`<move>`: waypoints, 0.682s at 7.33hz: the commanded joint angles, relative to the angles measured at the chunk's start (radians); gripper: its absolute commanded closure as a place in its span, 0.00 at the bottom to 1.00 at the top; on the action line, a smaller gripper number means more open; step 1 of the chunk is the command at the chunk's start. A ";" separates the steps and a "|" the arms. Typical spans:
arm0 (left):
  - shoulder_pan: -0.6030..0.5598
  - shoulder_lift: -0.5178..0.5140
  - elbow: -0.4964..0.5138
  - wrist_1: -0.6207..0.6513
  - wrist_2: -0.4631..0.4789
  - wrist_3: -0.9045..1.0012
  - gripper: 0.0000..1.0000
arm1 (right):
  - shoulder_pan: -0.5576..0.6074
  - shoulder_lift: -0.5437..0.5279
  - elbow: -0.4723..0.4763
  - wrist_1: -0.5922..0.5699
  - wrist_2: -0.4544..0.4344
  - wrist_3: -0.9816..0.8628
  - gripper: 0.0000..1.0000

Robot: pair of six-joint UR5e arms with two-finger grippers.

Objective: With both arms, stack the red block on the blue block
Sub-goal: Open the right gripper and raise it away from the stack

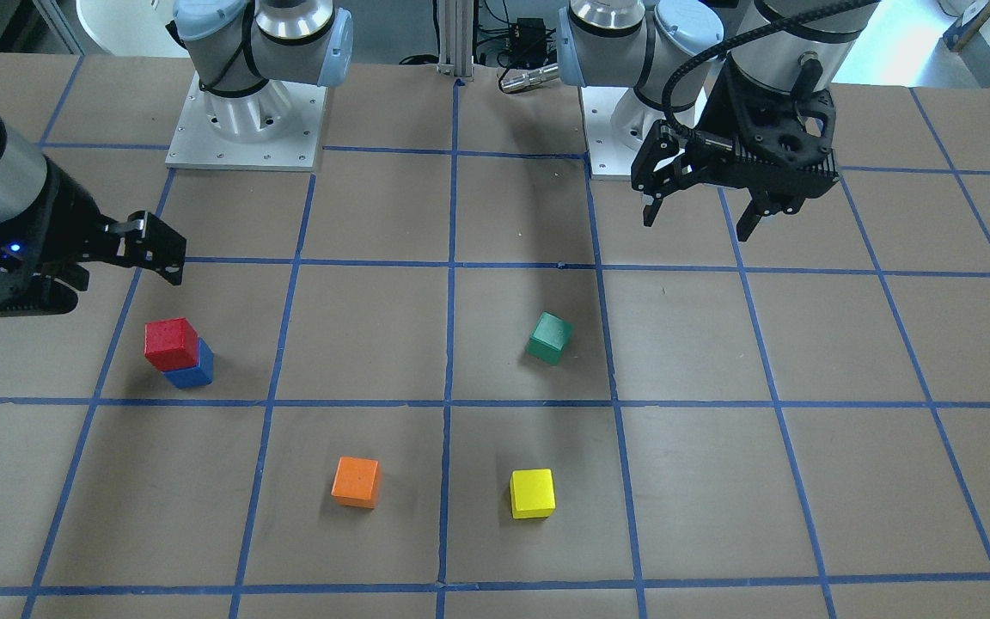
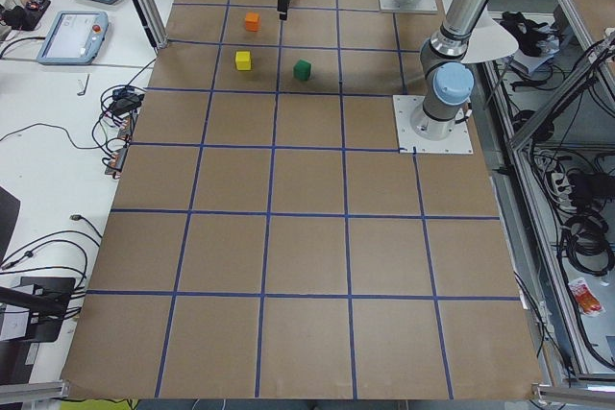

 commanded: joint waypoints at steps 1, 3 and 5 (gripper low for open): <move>0.000 0.000 0.000 0.001 -0.001 0.000 0.00 | 0.089 -0.006 -0.040 0.062 -0.006 0.189 0.00; 0.002 0.000 0.000 0.001 0.001 0.000 0.00 | 0.097 -0.034 -0.026 0.062 0.006 0.188 0.00; 0.000 -0.002 -0.002 0.013 0.001 0.002 0.00 | 0.106 -0.054 -0.014 0.066 0.006 0.197 0.00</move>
